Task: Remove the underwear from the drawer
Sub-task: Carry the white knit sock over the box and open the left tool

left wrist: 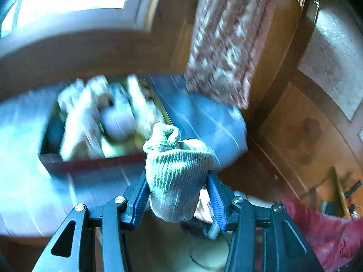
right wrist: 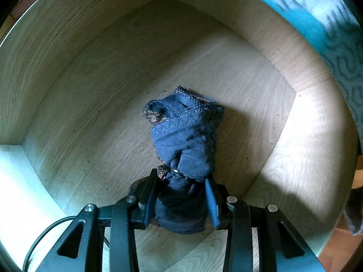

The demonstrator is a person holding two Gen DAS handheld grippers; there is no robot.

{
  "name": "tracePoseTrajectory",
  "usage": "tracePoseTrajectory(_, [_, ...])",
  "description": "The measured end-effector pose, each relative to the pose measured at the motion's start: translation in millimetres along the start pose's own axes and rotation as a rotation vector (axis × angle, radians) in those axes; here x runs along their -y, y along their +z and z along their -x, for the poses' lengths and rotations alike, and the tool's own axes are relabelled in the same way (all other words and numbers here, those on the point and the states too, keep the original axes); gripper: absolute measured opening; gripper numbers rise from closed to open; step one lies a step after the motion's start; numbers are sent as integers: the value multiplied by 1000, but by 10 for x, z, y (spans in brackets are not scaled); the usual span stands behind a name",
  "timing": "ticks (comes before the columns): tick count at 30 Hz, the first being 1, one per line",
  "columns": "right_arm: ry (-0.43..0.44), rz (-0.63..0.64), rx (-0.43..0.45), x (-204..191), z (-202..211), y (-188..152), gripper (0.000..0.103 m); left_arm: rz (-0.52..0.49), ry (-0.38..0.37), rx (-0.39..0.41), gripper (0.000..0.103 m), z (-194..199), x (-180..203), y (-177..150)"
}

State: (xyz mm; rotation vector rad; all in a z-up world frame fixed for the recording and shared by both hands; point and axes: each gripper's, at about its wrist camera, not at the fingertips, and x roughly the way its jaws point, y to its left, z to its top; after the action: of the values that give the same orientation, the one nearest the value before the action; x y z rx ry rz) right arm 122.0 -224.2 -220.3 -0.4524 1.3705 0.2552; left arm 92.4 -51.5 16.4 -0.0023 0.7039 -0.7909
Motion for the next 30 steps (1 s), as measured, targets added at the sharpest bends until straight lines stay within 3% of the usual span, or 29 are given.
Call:
tracePoseTrajectory(5, [1, -4, 2, 27, -24, -17, 38, 22, 100, 73, 50, -93, -255, 449])
tracePoseTrajectory(12, [6, -5, 4, 32, -9, -13, 38, -35, 208, 2, 50, -585, -448, 683])
tracePoseTrajectory(20, [6, -5, 3, 42, -8, -17, 39, -186, 353, -102, 50, -953, -612, 665])
tracePoseTrajectory(27, [6, -4, -1, 41, -15, -16, 39, -352, 318, -229, 51, -1277, -519, 480])
tracePoseTrajectory(30, [8, -6, 0, 41, -16, -17, 39, -369, 316, -215, 51, -1244, -499, 480])
